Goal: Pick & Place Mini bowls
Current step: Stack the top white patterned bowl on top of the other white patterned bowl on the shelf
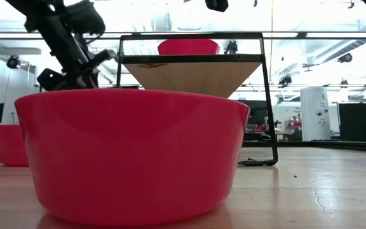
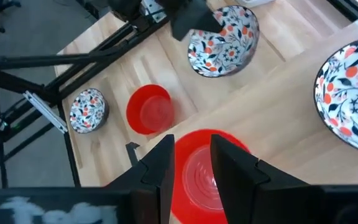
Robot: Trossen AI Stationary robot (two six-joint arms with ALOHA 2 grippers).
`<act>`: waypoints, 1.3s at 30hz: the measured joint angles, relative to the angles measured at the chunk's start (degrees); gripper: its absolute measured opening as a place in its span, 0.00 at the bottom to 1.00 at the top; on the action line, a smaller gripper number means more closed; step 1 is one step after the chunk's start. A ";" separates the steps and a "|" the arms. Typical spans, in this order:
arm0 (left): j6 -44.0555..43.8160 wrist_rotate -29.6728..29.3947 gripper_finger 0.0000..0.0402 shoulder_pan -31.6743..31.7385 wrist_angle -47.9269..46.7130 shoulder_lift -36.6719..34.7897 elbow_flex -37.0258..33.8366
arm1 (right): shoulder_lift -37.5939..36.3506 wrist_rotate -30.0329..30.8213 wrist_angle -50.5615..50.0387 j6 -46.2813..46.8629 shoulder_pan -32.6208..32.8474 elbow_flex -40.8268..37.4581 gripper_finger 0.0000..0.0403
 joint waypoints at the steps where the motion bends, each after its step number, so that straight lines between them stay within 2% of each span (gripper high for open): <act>1: -0.54 -0.35 0.01 -0.43 0.04 -0.80 0.03 | 0.28 0.77 0.37 0.80 0.00 0.00 0.25; 7: -2.77 -3.95 0.01 -3.09 0.32 -5.06 0.48 | 1.47 8.46 0.80 2.54 0.00 0.00 0.33; 13: -1.36 -11.64 0.01 -6.67 0.43 -6.00 5.22 | 2.60 11.81 2.16 3.92 0.00 0.00 0.50; 16: 0.73 -16.00 0.01 -8.92 0.52 -4.88 9.07 | 2.87 12.02 4.95 4.42 -0.13 -0.02 0.55; 22: 6.22 -22.43 0.01 -11.62 0.01 -1.07 16.78 | 3.20 15.42 9.55 4.21 -0.11 0.00 0.56; 27: 9.87 -24.91 0.01 -12.09 -2.38 3.59 22.20 | 3.20 18.23 12.13 3.23 -0.17 0.00 0.54; 39: 18.98 -25.47 0.01 -13.64 -4.00 14.04 34.92 | 3.89 22.69 11.83 2.51 -1.58 -1.00 0.53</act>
